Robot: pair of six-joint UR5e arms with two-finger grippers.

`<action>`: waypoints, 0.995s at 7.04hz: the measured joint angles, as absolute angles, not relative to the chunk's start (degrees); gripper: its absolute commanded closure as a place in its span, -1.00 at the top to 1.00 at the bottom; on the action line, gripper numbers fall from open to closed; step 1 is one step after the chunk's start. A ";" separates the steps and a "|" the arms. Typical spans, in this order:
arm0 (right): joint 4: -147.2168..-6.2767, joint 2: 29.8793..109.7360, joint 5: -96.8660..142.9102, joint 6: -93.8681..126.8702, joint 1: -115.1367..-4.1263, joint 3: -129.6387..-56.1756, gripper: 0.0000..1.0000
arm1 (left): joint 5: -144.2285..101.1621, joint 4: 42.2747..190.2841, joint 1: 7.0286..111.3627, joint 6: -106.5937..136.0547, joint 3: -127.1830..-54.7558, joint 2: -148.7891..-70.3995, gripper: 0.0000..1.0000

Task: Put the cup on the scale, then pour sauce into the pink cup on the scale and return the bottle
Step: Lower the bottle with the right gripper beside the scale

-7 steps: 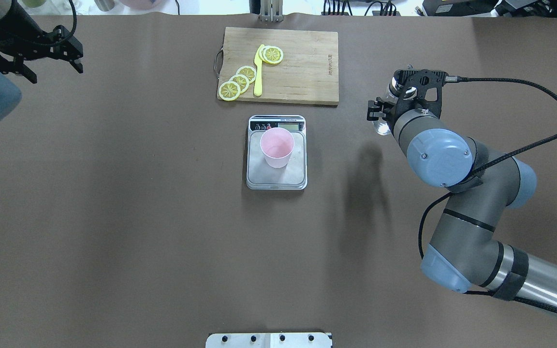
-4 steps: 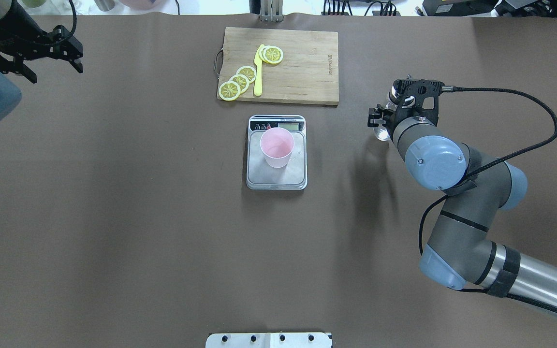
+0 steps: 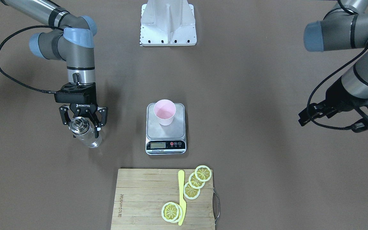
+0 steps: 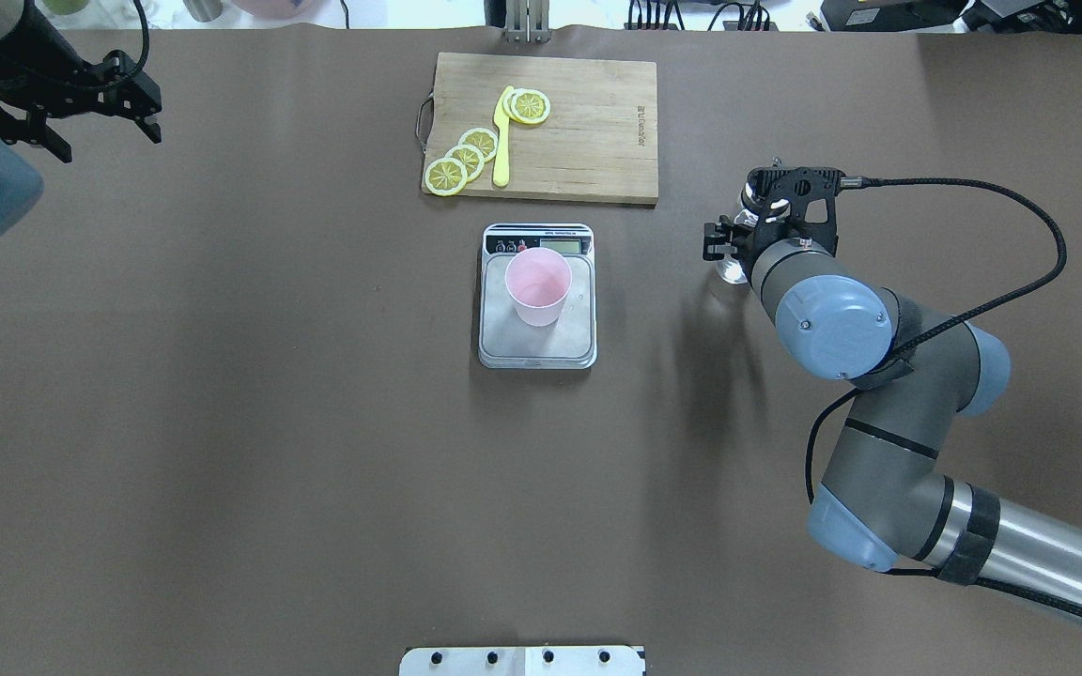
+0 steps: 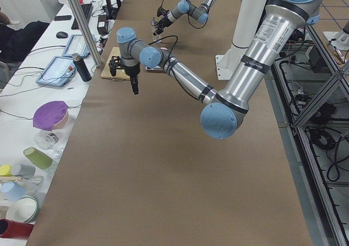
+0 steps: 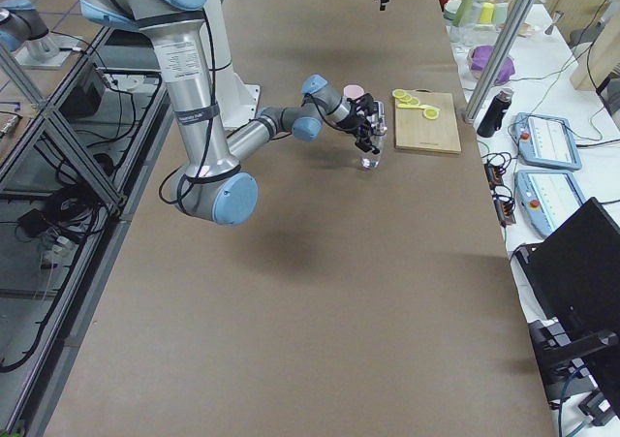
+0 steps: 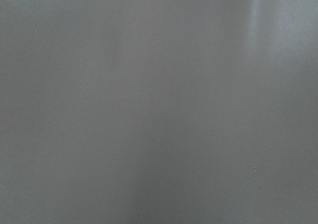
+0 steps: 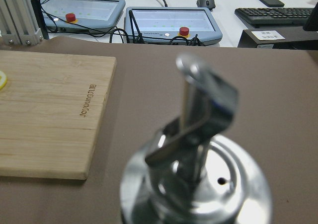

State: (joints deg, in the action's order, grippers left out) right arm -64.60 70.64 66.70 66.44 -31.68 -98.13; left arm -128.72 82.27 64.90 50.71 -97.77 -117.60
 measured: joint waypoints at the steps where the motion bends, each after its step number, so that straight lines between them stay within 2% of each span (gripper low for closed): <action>1: -64.58 70.68 66.71 64.87 -31.58 -98.14 -1.00 | -128.73 82.27 64.92 50.71 -97.72 -117.60 0.97; 7: -52.01 70.67 74.17 50.71 -32.49 -96.96 -1.00 | -128.73 83.92 64.95 50.54 -96.39 -117.19 0.97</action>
